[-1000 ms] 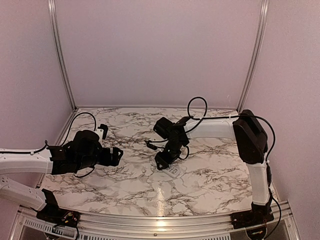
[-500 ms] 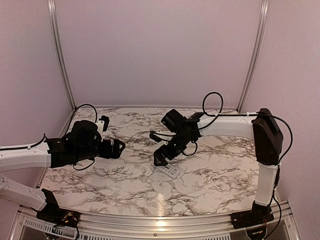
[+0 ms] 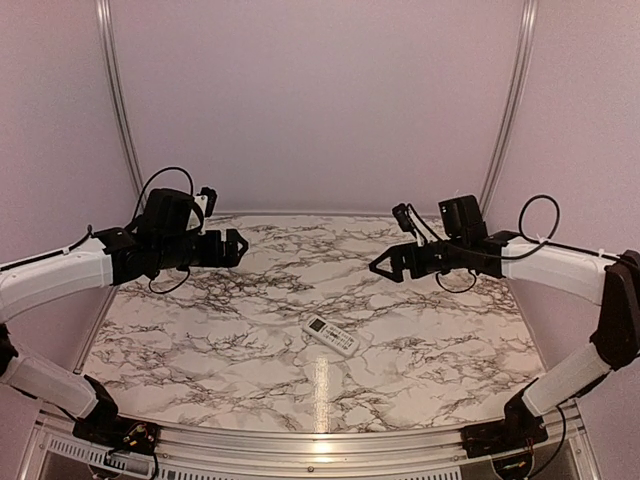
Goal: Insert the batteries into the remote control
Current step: Reset both arms
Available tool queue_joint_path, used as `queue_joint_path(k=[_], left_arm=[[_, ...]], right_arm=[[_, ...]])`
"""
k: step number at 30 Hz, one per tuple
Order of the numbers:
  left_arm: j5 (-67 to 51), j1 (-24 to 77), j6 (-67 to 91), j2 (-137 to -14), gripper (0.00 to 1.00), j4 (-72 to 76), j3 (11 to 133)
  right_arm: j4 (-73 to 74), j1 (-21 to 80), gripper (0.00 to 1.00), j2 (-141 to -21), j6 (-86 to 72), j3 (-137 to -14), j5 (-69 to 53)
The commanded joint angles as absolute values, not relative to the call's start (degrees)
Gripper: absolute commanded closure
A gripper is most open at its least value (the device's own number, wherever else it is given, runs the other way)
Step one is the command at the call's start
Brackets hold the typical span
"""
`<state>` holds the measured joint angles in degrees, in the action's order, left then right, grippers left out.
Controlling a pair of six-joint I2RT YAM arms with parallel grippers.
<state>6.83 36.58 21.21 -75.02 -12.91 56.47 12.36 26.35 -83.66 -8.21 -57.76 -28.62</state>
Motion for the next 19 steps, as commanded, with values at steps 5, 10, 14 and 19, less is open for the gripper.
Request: queue_joint_path(k=[5, 10, 14, 19], left_arm=[[-2.1, 35.0, 22.5, -81.6, 0.01, -6.8, 49.3], [-4.4, 35.0, 25.8, -82.8, 0.01, 0.8, 42.9], [-4.2, 35.0, 26.7, -83.3, 0.01, 3.0, 40.7], [-3.4, 35.0, 26.5, -82.6, 0.01, 3.0, 40.5]], right_arm=[[-11.6, 16.9, 0.01, -78.2, -16.8, -38.8, -35.0], [-18.0, 16.7, 0.01, -77.5, -18.0, -32.6, -35.7], [-21.0, 16.7, 0.01, -77.5, -18.6, -29.8, -36.0], [-23.3, 16.7, 0.01, -78.1, -19.0, -28.7, -37.0]])
